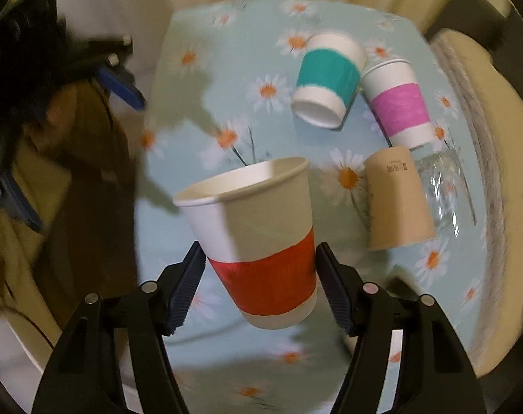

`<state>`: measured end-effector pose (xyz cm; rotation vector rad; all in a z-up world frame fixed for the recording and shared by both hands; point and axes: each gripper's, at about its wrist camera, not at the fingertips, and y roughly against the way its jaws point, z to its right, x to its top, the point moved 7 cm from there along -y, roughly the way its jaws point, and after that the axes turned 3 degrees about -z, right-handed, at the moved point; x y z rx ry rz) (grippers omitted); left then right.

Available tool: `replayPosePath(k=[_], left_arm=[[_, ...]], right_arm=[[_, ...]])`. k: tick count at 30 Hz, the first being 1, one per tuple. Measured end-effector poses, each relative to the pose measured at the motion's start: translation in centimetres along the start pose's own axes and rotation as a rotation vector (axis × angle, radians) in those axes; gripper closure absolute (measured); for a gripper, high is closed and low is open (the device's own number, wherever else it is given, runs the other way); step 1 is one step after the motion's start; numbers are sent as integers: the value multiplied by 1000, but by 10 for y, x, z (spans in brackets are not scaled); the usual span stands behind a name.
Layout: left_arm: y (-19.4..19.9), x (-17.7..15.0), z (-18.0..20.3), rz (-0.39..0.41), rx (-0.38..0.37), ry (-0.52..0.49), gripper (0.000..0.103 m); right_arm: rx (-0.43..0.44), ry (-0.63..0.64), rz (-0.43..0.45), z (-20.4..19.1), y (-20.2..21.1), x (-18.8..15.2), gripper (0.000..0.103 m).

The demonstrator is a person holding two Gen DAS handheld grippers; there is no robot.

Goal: Flip cup upright
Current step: 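Lift the red-banded cup with the right tool, rotating it rim up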

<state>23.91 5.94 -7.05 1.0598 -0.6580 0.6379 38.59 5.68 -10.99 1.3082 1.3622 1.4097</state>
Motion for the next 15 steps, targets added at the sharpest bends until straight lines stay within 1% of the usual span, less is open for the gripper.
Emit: replayPosePath(k=[1,3,4,6,8,9,10,11,15], left_arm=[[3,0,-2,6,2,6,7],[11,2,-7,21,8,21,7],[13,2,-10,26,10,27,7],[20,2,-18,38,12,57,7],[25,1,-29,44,28,89,7],[28,1,-34,45,36,105,7],[30,1,-37,47,43,116,7],[33,2,-41,53,50,125,7],[43,6,-47,79,49,150,7]], right_arm=[[14,-45,23,-5,2,-1,38],[47,-174,75,-20,1,-5,38],[52,-218,87,-25,-1,-5,38],[29,-285,100,-41,-12,-5,38],[57,-447,145,-44,-16,-11,38],[59,-503,163,-40,-19,-14,37],[77,-609,184,-43,-21,-20,37],[107,-679,204,-44,-24,-23,37],[198,-914,281,-57,-36,-32,37]])
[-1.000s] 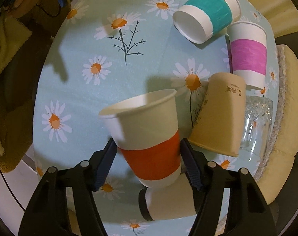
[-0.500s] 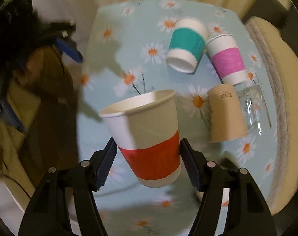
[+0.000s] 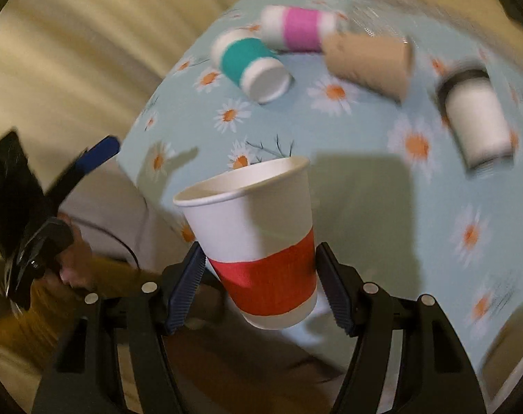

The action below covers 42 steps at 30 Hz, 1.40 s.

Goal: Flip cup upright
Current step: 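Lift the red-banded cup with the right tool, rotating it rim up, then grasp the upright red-banded cup with the left tool while the right tool releases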

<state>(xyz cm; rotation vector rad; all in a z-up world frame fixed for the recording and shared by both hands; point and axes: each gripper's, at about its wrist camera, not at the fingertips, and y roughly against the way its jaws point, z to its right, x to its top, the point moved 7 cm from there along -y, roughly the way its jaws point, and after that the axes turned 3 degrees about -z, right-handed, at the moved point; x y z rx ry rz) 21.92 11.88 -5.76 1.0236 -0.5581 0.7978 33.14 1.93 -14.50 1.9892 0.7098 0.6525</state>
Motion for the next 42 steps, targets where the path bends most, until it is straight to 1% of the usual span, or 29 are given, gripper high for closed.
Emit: replayPosePath(k=[3,6,9,13,17,18,20,23,26,28,32,34,36,38,40,41,42], left_arm=[[0,0,-2,-2,17,1,7],[-1,-1,-3,-10,33,1,7],[-2,-4,-7,-27,47,4,7],[-2,-6,-10,-36,71,6,7],[-2,-7,-9,-39,66,2,7],[-3,-8,-9,-41,66,1,7],[-5,-8,-9,-48,69,-2,7],[-7,-9,-7,-54,69,-8,7],[-9,-10,-5,-61,66,-13,7],[-13,-12,-5,-73,67,-7,7],[-24,-19,-2,-124,60,19,7],[-28,-22,3,-141,27,41,7],[-36,-27,8,-187,5,84,7],[-47,-32,10,-244,20,133,7],[-58,-36,10,-315,72,172,7],[-62,-36,13,-341,99,190,7],[-64,-36,15,-358,109,197,7]], right_arm=[[10,-97,32,3,-2,-3,37],[6,-206,74,18,-7,3,37],[-14,-273,87,31,-6,1,37],[-28,-320,83,44,-13,0,37],[-20,-346,63,45,-16,-5,36],[-29,-336,65,45,-16,-6,33],[-38,-330,68,45,-15,-4,30],[-23,-361,66,48,-12,-7,25],[-32,-357,88,49,-3,-10,25],[-18,-361,113,48,7,-14,25],[26,-369,202,46,41,-27,25],[58,-365,264,42,62,-41,25],[70,-366,313,41,78,-54,25],[98,-366,365,38,92,-72,25],[129,-361,403,33,103,-91,24],[145,-361,422,31,107,-99,24],[154,-361,445,30,110,-112,24]])
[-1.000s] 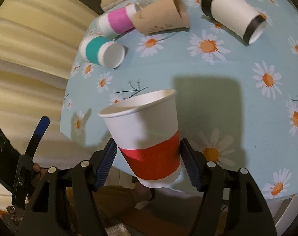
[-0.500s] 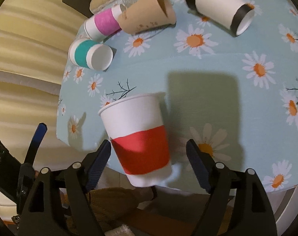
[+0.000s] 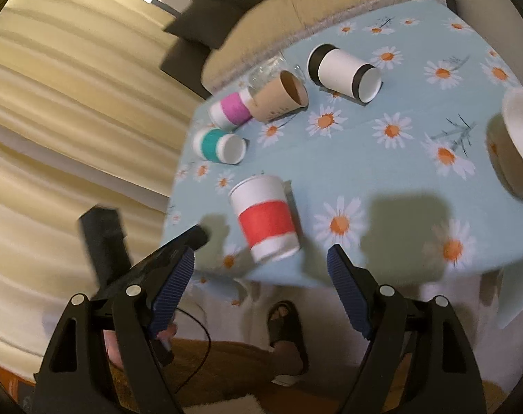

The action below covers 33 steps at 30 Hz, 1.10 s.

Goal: Flip cup upright
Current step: 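Grasp the upright red-banded cup with the left tool while the right tool releases, then carry the red-banded cup upright with the left tool and lower it onto the table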

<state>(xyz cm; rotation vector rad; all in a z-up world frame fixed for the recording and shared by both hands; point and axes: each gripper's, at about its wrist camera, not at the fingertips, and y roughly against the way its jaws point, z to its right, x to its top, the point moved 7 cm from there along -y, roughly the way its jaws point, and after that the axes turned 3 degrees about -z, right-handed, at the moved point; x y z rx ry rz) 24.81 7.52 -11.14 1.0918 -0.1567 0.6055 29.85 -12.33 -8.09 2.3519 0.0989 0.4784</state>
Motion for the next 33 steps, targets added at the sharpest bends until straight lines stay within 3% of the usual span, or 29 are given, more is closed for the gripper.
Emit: replayPosePath(k=[5,11,13,15,17,24,27,33], left_arm=[[-6,9,5,-76,101,164,8],[-30,12,21,-149,150,252,8],[-37,13,23,-153,189,264,8],[-44,13,22,-164,241,281,21],[-51,14,18,-174,280,298,26],[-70,18,13,-204,357,308,27],[-76,19,12,-212,382,305,38],[-80,24,14,-203,405,287,38]], right_arm=[[21,63,36,0,22,-31,24],[-35,142,92,14,38,-48,24],[-76,186,104,19,40,-49,24],[-98,209,115,25,41,-50,24],[-100,223,118,30,40,-51,24],[-69,229,106,47,27,-52,24],[-41,232,100,48,24,-53,24],[-26,223,96,53,18,-51,24]])
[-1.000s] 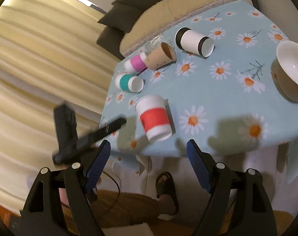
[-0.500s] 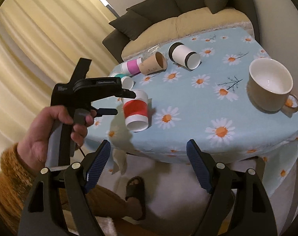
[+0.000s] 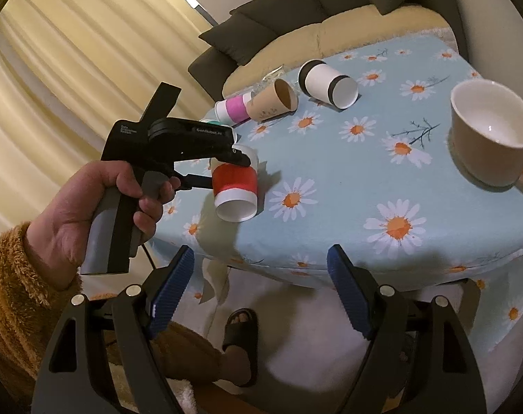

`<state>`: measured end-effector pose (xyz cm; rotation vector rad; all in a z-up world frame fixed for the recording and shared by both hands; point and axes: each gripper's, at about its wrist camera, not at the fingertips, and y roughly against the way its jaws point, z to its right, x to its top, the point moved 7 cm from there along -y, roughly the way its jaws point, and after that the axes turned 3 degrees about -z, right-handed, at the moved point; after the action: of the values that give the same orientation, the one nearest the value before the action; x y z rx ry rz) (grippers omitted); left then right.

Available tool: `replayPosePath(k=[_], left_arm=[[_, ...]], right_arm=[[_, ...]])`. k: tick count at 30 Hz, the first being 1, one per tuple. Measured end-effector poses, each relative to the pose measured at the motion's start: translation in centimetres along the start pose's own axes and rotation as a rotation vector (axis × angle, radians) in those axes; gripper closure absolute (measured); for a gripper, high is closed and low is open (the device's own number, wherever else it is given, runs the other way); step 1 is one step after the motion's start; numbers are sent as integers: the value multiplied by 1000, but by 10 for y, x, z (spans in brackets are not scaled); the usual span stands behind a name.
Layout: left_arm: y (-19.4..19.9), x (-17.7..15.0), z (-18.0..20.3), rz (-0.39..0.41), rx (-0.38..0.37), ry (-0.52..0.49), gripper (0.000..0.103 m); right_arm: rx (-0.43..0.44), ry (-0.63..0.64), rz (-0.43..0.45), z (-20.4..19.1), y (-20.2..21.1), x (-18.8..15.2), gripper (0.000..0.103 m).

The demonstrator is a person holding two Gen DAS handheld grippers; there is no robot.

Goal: Flip cup upright
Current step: 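Carry the red-banded cup upright with the left tool and lower it onto the table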

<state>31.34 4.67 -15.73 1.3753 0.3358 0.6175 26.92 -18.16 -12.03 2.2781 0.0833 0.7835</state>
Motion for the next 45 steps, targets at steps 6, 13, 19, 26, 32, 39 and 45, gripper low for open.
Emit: replayPosePath(k=[6,13,19,26,32,39,45], left_arm=[[-2,2,4,9,7,-19,38],[-7,1,8,12,-17,-35,39],[11,-2,16,64,-68,-77,39],[69,-16,33,310,-105,-275,39],[112,-44,41,631,-140,-451,39],[115,-72,36,844,-175,-546,39],[103,-77,11,990,-197,-475,39]], right_arm=[[3,-16,5,3,5,-2,24],[-9,-23,10,3,9,-2,24],[-25,-21,23,0,15,0,24],[-36,27,62,-10,26,3,24],[-35,78,72,-21,29,6,24],[-41,104,101,-22,29,13,24],[-43,155,169,-29,28,21,24]])
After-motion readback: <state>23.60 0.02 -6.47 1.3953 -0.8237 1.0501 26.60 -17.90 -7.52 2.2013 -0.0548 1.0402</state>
